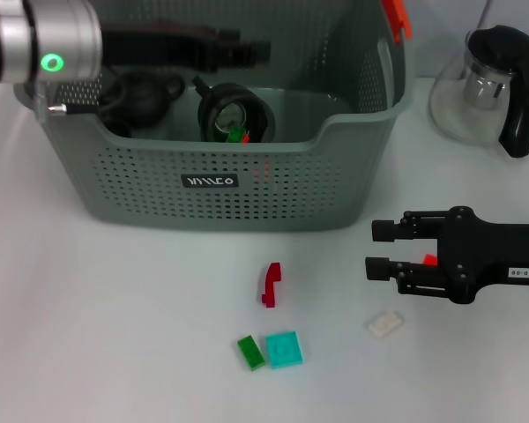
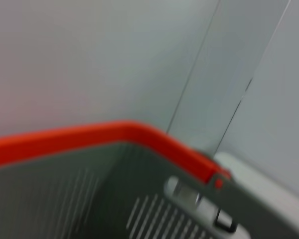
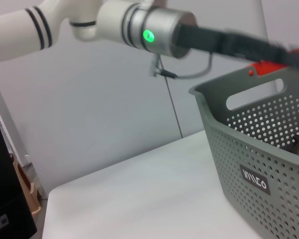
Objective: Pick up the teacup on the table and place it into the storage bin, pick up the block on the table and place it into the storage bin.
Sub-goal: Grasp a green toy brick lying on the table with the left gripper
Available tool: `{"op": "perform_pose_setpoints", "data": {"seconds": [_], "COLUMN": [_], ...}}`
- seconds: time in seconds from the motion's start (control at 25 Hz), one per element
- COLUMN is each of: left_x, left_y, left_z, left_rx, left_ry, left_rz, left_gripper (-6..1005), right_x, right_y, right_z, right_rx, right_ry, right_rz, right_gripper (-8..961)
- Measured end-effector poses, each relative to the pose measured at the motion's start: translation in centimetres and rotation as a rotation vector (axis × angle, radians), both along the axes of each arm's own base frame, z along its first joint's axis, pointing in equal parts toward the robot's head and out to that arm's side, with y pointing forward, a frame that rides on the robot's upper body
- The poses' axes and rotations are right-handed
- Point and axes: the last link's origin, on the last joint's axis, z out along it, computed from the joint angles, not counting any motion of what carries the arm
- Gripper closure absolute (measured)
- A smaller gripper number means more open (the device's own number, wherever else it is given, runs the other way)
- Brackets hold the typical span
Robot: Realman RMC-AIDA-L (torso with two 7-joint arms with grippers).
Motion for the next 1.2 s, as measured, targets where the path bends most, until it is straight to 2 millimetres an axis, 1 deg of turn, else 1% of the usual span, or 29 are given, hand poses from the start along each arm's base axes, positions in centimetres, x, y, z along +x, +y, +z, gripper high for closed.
{"op": "perform_pose_setpoints", "data": {"seconds": [0.08,0.16,0.2,0.28,0.36,0.44,0.56,0.72,0.88,1.04,1.2], "left_x": [0.1,0.1,-0.1,-0.7,-1.5,-2.3,-3.7,-5.8,-8.2,-10.1,-11.5], "left_y": [-1.0,-2.6,-3.7,-5.3,-7.1,-8.2,-9.4,-10.6,-12.3,-13.5,-14.6], "left_z": [1.0,2.5,3.2,4.2,4.9,4.7,3.5,0.7,-2.3,-5.1,-7.5], "left_rx": [0.026,0.084,0.122,0.171,0.189,0.184,0.170,0.076,-0.058,-0.132,-0.164], "left_ry": [-0.109,-0.263,-0.352,-0.467,-0.553,-0.572,-0.527,-0.338,-0.127,-0.030,0.037], "left_rz": [-0.067,-0.182,-0.246,-0.324,-0.388,-0.392,-0.368,-0.353,-0.396,-0.419,-0.461], "left_gripper": [532,476,449,396,343,343,343,342,342,344,346], "right_x": [0.1,0.1,0.1,0.1,0.1,0.0,-0.1,-0.3,-0.3,-0.3,-0.2], "right_y": [0.0,-0.1,-0.1,-0.1,0.0,0.0,0.1,0.2,0.3,0.3,0.2], "right_z": [0.0,0.0,0.0,0.0,0.1,0.1,0.1,0.1,0.1,0.2,0.2], "right_rx": [0.001,0.002,0.001,0.003,0.006,0.007,0.007,0.007,0.006,0.001,-0.001], "right_ry": [0.000,0.001,0.001,0.002,0.003,0.004,0.005,0.006,0.005,0.005,0.005], "right_rz": [-0.001,-0.001,-0.001,-0.003,-0.004,-0.002,0.001,0.004,0.005,-0.005,-0.013], "right_gripper": [360,360,360,361,361,361,361,361,361,361,361]}}
